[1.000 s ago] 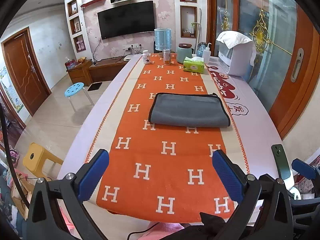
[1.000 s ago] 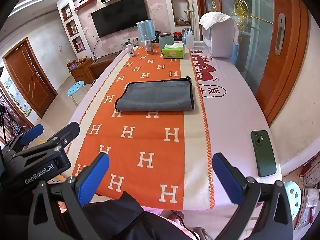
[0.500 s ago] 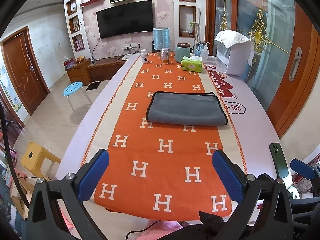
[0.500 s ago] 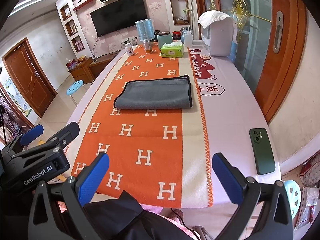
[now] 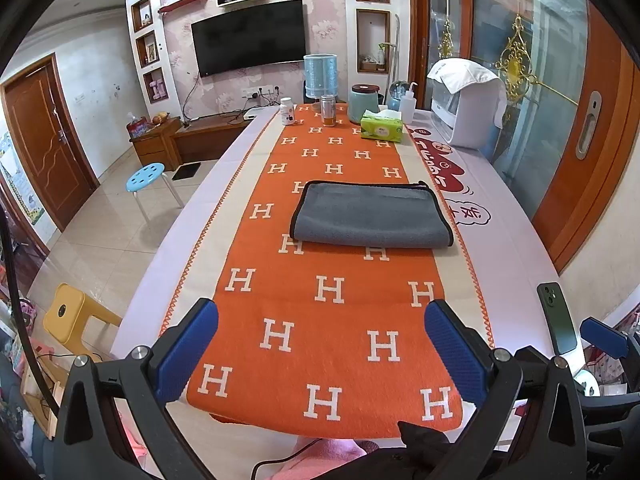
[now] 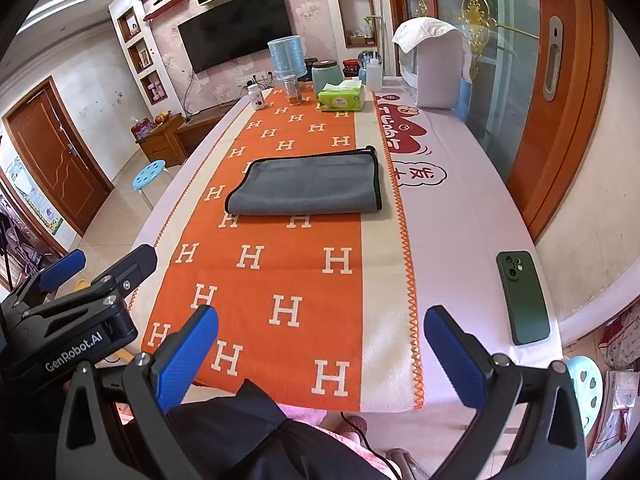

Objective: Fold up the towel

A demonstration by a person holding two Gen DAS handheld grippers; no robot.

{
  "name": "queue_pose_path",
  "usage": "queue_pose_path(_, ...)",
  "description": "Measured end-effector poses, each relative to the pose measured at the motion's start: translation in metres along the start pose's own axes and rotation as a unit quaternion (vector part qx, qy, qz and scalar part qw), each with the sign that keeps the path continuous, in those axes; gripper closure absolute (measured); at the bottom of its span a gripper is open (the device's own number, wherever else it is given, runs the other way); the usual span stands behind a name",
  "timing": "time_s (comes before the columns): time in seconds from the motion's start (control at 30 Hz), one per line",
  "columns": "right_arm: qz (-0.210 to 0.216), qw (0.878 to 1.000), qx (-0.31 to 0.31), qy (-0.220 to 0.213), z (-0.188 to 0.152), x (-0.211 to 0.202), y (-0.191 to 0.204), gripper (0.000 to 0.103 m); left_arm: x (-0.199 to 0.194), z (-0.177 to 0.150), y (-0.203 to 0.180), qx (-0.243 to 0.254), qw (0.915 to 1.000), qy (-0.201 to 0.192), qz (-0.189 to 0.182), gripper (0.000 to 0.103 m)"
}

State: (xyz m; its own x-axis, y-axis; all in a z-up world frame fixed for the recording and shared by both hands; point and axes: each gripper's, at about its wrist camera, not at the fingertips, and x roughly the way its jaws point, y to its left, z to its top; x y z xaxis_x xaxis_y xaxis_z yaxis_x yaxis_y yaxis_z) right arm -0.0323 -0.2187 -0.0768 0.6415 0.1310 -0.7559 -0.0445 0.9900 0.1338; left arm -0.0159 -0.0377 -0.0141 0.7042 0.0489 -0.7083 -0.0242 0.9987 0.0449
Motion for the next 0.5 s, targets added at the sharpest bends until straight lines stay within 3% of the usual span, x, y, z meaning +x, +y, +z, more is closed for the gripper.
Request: queue_pose_path(0.5,0.0,1.0,0.0,0.001,-0.0023,-0.0007,-0.001,0.0,-0.0008,-0.0017,-0.0005,0.0,1.0,0.0,-0.001,0.001)
